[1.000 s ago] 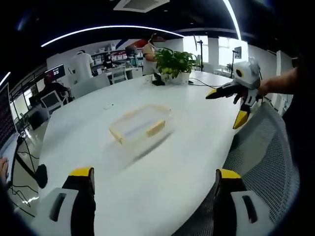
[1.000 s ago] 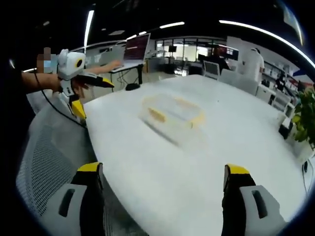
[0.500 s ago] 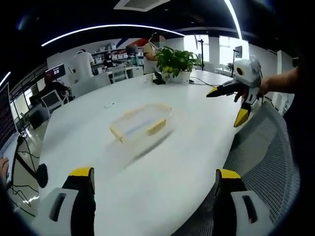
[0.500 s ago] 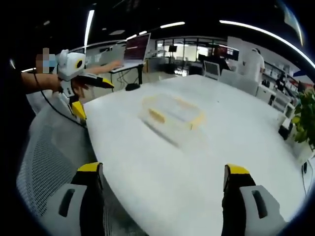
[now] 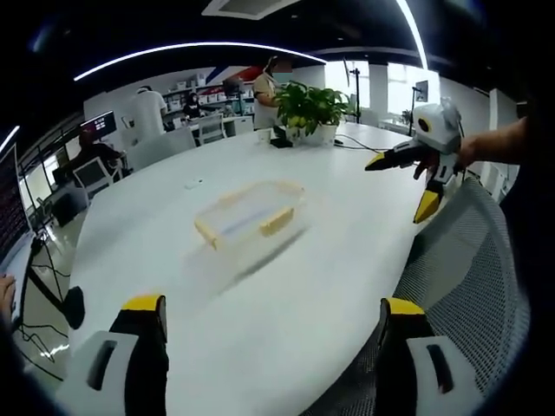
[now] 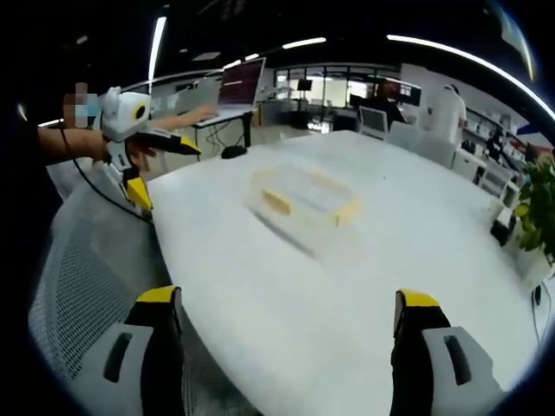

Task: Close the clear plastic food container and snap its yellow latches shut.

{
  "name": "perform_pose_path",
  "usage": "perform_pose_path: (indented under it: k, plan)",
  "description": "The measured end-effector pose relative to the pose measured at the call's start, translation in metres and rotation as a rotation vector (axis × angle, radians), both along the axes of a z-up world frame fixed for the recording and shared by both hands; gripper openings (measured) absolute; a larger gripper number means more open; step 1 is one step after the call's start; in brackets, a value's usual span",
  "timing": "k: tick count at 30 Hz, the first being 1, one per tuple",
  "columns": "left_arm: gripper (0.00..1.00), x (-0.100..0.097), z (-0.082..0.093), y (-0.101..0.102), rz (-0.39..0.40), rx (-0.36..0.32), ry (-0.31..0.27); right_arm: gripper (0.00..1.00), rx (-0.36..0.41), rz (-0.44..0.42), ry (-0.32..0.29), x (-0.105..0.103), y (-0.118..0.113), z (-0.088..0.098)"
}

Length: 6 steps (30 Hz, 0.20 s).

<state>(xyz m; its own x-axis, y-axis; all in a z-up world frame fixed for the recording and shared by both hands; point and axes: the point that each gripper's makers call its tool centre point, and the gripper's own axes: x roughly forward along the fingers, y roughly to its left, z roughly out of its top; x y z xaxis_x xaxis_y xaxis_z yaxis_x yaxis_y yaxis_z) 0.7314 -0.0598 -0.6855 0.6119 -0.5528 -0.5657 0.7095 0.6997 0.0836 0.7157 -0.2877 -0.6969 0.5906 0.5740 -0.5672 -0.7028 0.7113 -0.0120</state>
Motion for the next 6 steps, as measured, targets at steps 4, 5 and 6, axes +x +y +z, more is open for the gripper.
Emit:
perform_pose_path:
  k: [4, 5, 6]
  plan:
    - [0.99, -0.0002, -0.0006, 0.0004, 0.000, 0.001, 0.002, 0.99, -0.005, 0.001, 0.002, -0.0002, -0.0010, -0.0013]
    - [0.99, -0.0004, -0.0006, 0.0002, 0.000, 0.001, 0.003, 0.99, -0.005, 0.001, 0.003, -0.0003, -0.0011, -0.0017]
    - [0.99, -0.0004, -0.0006, 0.0003, 0.001, 0.001, 0.002, 0.99, -0.004, 0.001, 0.005, -0.0006, -0.0012, -0.0019]
